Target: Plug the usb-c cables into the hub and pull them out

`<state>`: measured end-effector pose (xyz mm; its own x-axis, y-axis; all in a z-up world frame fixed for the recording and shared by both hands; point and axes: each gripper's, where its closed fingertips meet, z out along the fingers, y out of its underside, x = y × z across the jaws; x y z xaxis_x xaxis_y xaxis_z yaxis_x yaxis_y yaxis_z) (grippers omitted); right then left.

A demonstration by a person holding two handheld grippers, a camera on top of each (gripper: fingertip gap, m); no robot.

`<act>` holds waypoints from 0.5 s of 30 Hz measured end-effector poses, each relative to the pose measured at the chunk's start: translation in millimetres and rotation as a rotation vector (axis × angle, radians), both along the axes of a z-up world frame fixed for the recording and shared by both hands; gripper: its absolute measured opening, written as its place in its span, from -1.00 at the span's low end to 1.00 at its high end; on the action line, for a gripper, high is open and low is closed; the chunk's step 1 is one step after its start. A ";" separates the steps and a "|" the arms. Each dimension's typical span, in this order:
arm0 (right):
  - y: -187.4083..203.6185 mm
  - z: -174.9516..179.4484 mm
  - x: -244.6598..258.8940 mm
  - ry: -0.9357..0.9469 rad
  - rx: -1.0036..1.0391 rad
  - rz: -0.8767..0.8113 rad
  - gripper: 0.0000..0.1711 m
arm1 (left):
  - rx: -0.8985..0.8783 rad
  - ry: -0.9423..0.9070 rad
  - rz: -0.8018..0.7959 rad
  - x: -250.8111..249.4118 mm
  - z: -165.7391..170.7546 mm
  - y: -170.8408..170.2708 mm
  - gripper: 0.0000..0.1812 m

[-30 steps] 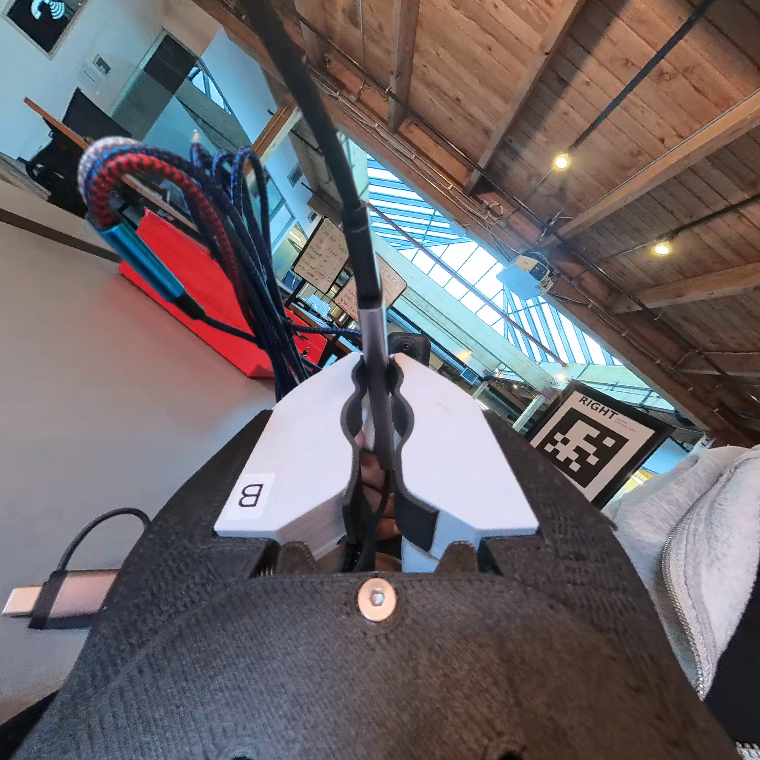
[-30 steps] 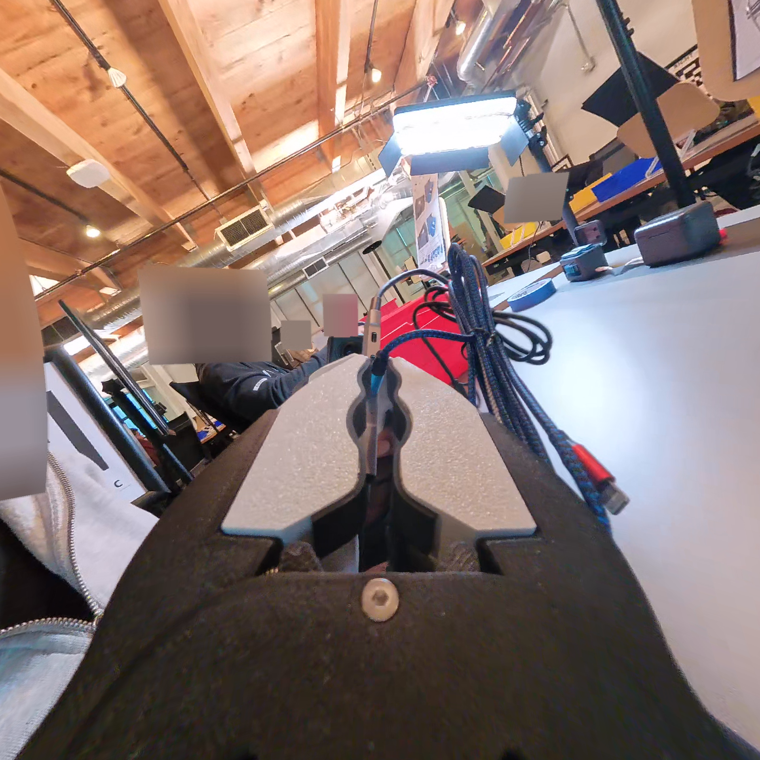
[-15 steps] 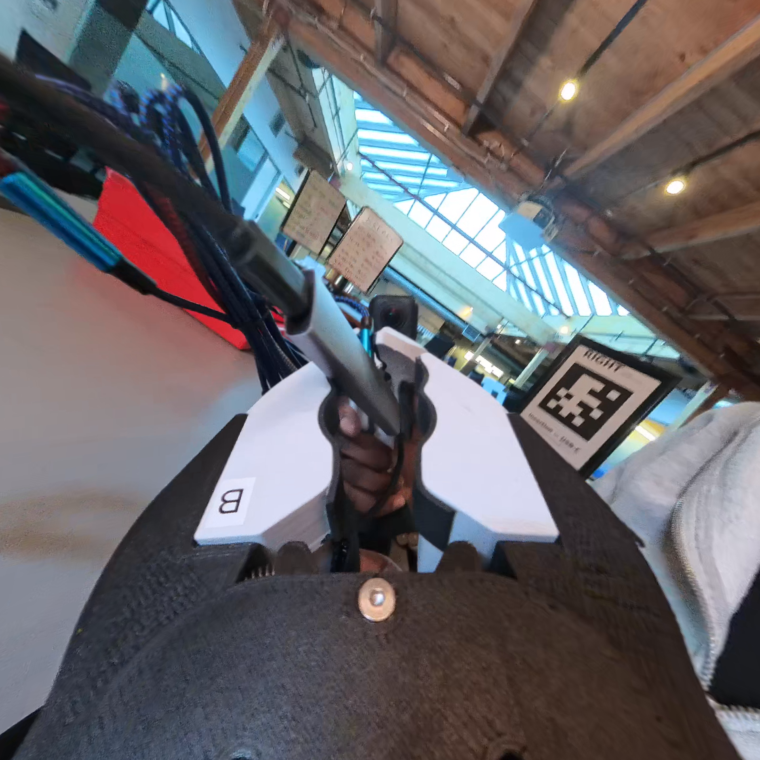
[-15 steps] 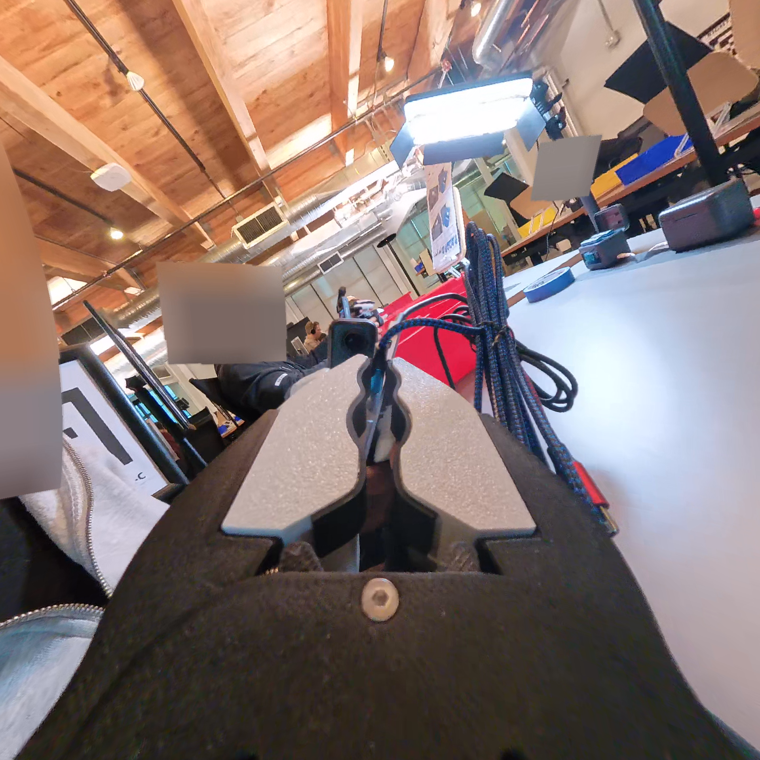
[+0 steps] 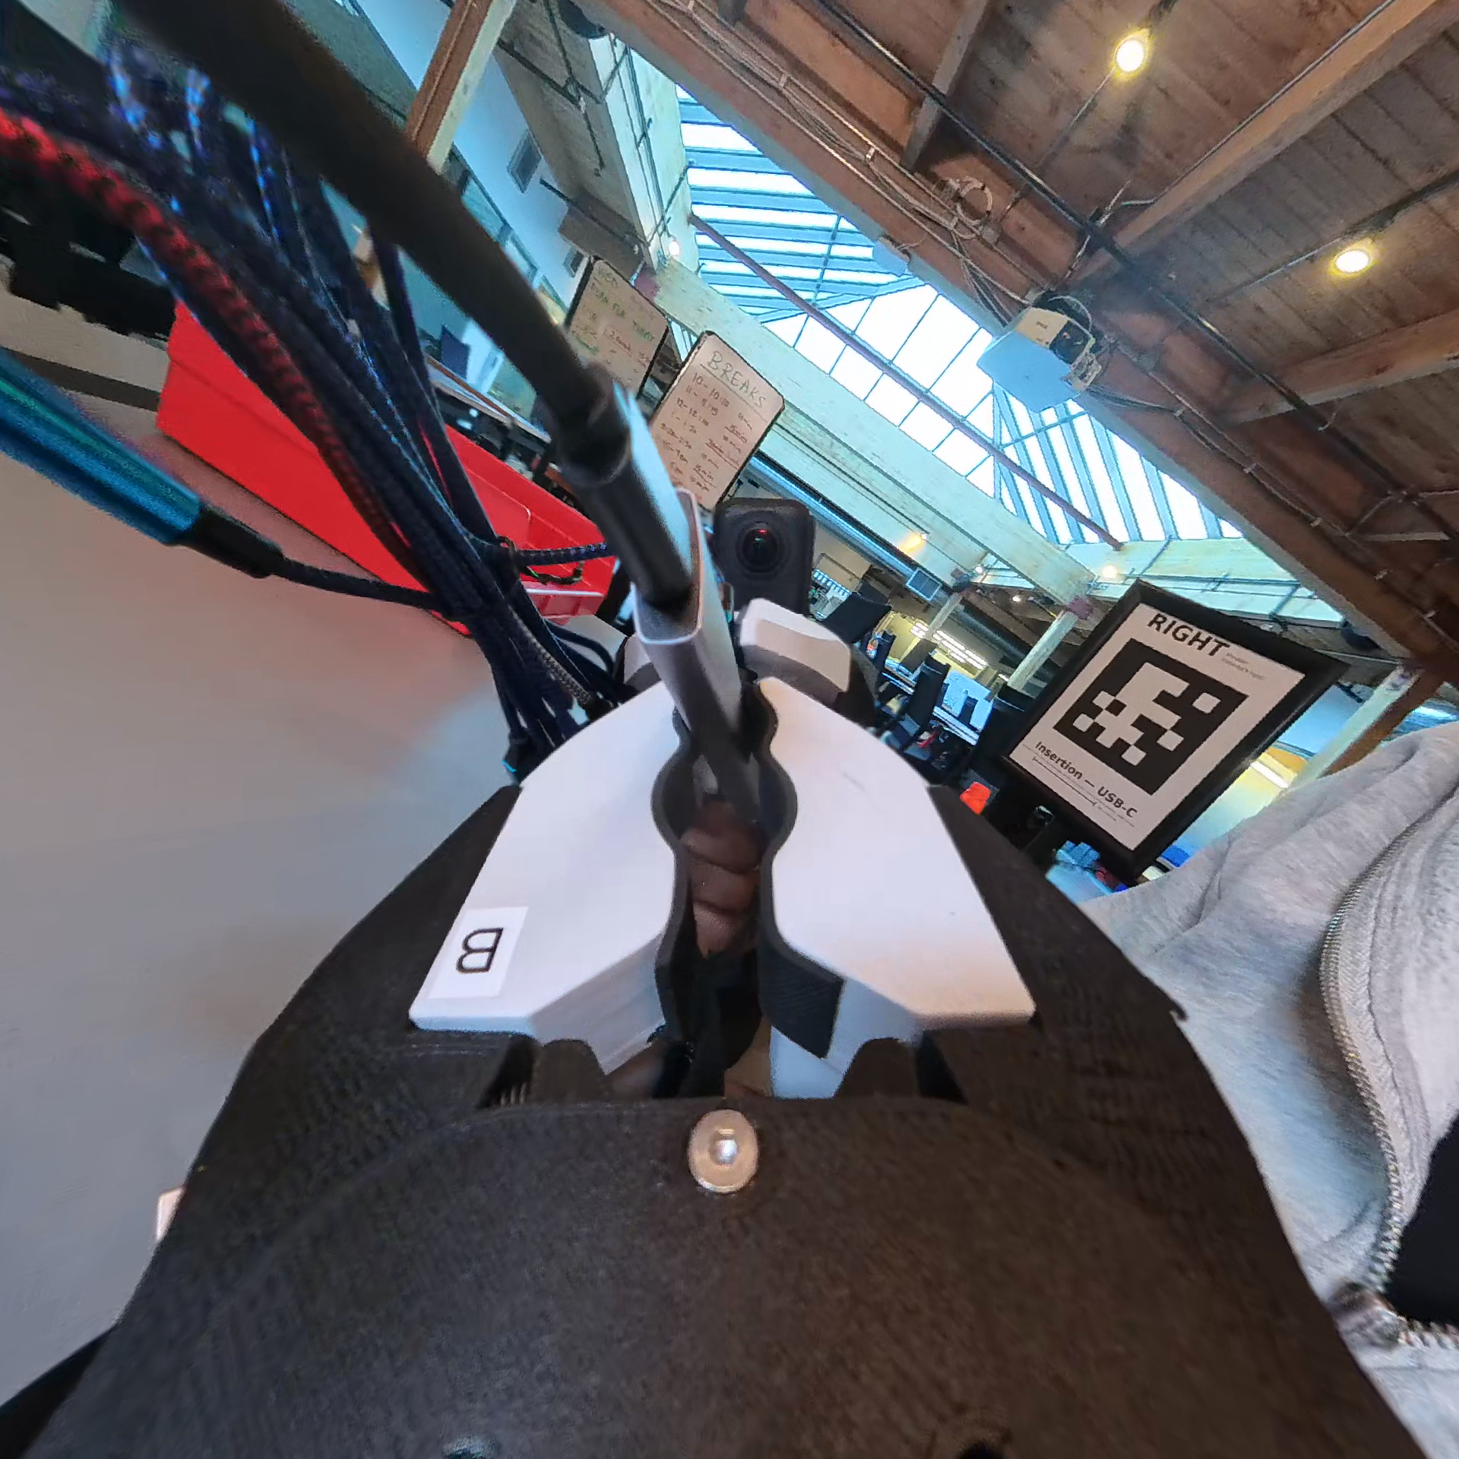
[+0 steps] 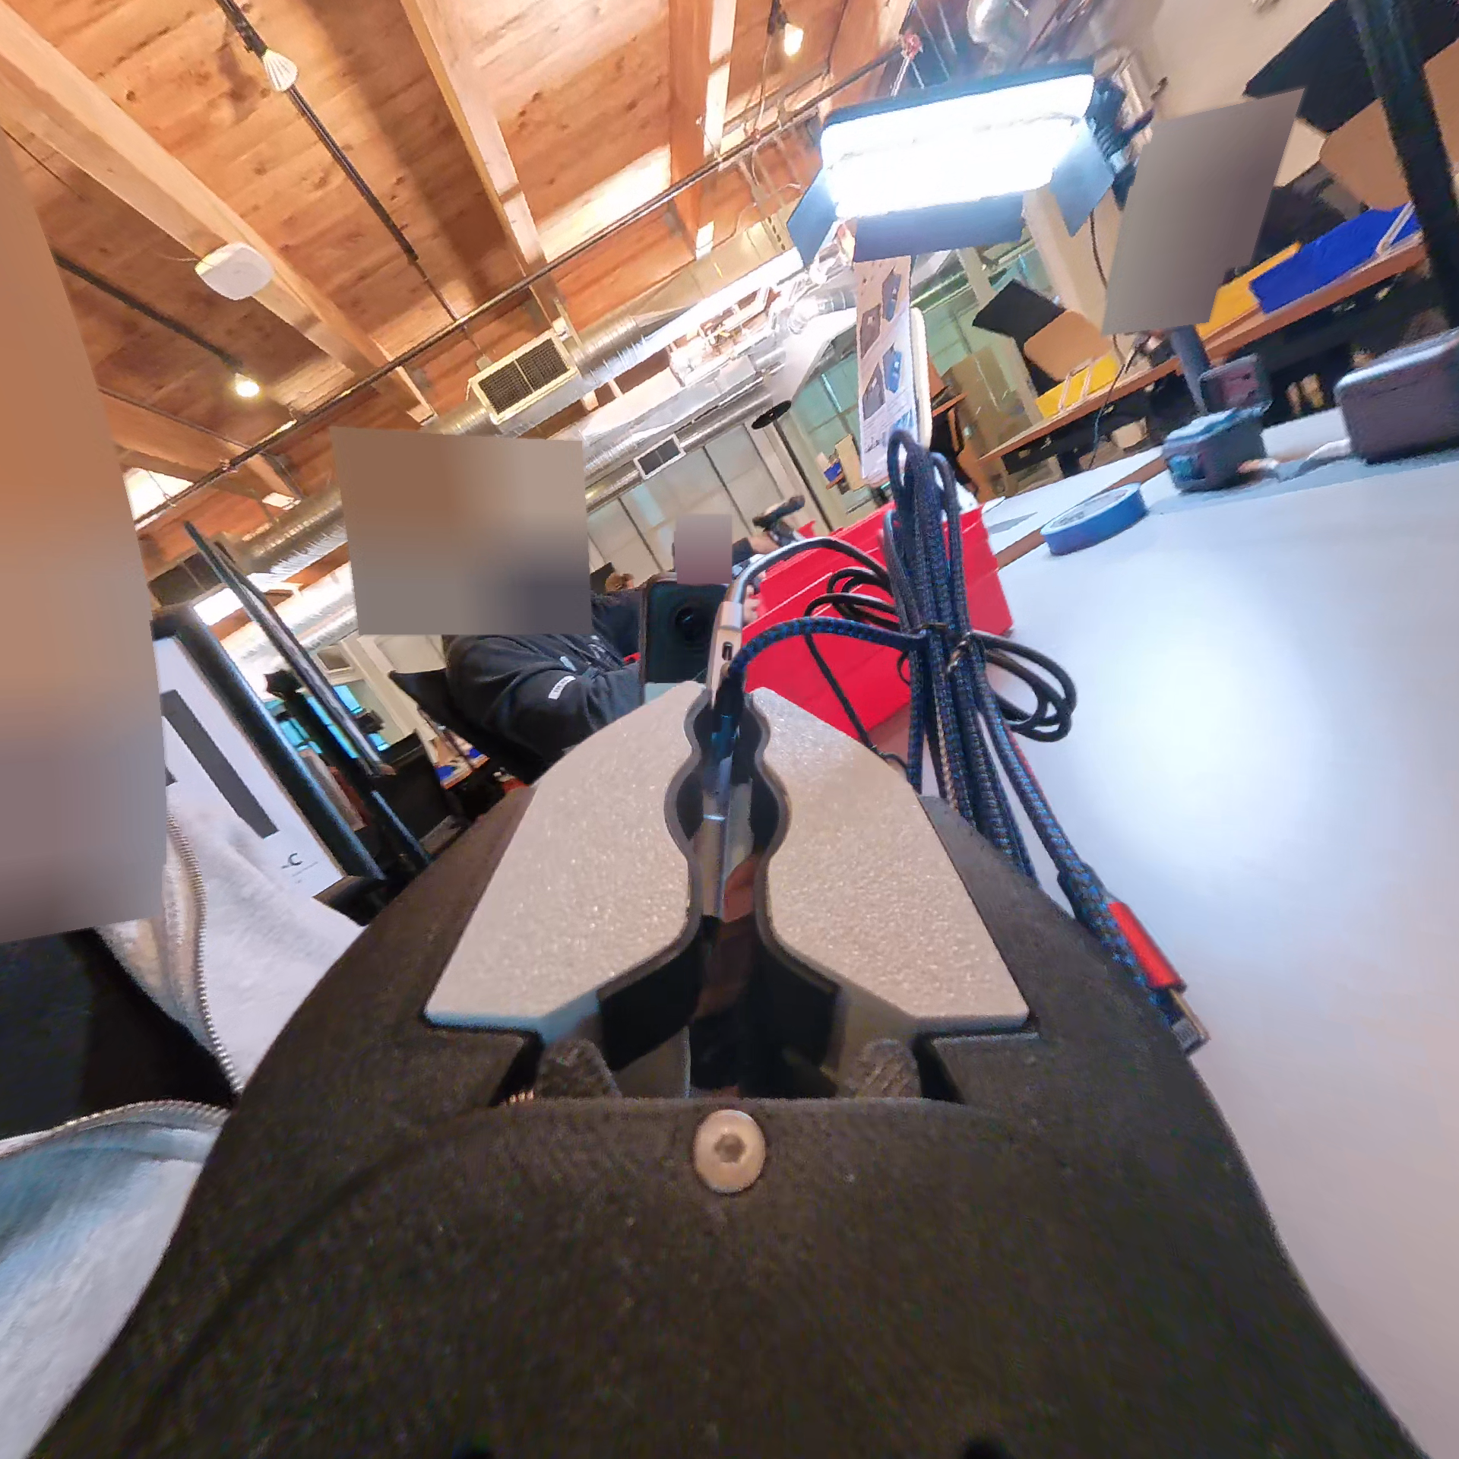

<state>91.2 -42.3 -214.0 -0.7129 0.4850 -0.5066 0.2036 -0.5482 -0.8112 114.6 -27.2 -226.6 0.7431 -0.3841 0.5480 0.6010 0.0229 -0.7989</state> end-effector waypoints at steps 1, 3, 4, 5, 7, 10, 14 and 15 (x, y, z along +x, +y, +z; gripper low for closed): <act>-0.1 1.9 0.5 0.024 0.011 -0.022 -0.93 | 0.010 0.016 0.014 0.3 1.4 -0.6 -0.87; -2.4 5.1 0.1 0.037 0.001 -0.040 -0.94 | 0.033 0.031 0.038 -0.4 4.1 -3.3 -0.87; -3.1 5.5 -1.5 0.032 -0.017 -0.047 -0.95 | 0.036 0.024 0.048 -1.9 4.4 -4.2 -0.88; -3.7 5.4 -3.1 0.031 -0.027 -0.055 -0.95 | 0.036 0.015 0.052 -3.5 4.4 -4.7 -0.88; 19.3 13.8 -9.2 0.040 -0.125 -0.195 -0.93 | 0.052 -0.005 0.034 -4.3 5.3 -8.6 -0.88; 142.6 57.0 25.4 0.218 -0.469 -0.426 -0.94 | 0.075 0.037 0.026 2.1 6.3 -24.4 -0.88; 138.5 68.2 38.8 0.102 0.221 -0.550 -0.93 | 0.109 0.013 0.004 1.4 10.2 -26.4 -0.88; 144.8 79.1 47.5 0.106 0.287 -0.575 -0.93 | 0.098 0.022 -0.001 3.0 9.0 -24.5 -0.88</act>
